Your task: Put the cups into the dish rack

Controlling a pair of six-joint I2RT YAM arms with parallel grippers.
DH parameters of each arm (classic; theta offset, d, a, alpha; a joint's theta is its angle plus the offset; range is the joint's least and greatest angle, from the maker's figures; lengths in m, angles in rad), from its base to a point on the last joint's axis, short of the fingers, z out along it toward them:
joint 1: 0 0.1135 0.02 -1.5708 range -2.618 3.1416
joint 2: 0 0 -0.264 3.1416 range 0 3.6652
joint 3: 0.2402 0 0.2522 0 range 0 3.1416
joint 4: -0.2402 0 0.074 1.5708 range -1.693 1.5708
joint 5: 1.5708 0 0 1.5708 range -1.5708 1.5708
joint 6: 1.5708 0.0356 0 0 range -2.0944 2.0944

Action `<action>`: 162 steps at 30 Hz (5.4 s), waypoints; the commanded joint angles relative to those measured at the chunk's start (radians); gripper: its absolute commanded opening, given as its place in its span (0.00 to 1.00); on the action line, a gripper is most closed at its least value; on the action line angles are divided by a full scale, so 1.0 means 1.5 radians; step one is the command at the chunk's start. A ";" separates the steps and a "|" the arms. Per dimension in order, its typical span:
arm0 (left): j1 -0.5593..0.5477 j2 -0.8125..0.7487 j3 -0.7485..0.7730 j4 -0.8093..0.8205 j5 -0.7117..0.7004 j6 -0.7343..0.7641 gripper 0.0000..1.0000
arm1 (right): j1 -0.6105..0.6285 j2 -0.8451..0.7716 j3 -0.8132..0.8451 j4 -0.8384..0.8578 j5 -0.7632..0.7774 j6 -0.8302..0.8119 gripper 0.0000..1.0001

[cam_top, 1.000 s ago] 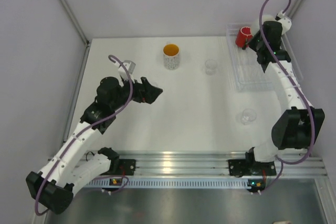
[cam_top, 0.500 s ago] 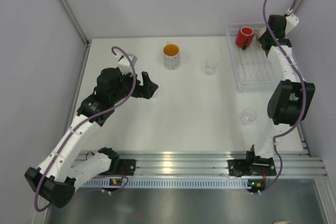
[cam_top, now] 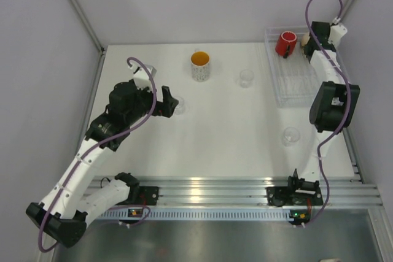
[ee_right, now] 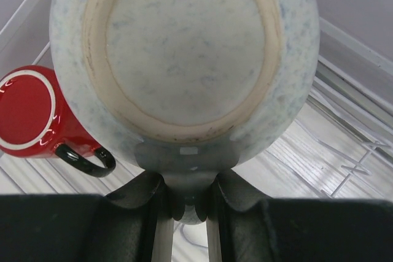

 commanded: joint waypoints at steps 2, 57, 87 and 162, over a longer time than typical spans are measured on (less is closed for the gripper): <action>-0.002 -0.002 0.012 0.004 -0.016 0.014 0.98 | -0.011 0.004 0.066 0.048 0.059 0.028 0.00; -0.002 -0.008 0.001 0.005 -0.075 0.023 0.98 | -0.036 0.106 0.092 -0.010 0.008 0.109 0.28; -0.002 -0.013 0.043 -0.007 -0.038 0.013 0.98 | -0.038 0.009 0.068 -0.098 -0.101 0.077 0.49; 0.063 0.913 0.662 0.033 -0.081 -0.523 0.50 | 0.203 -0.895 -0.670 0.069 -0.520 -0.049 0.99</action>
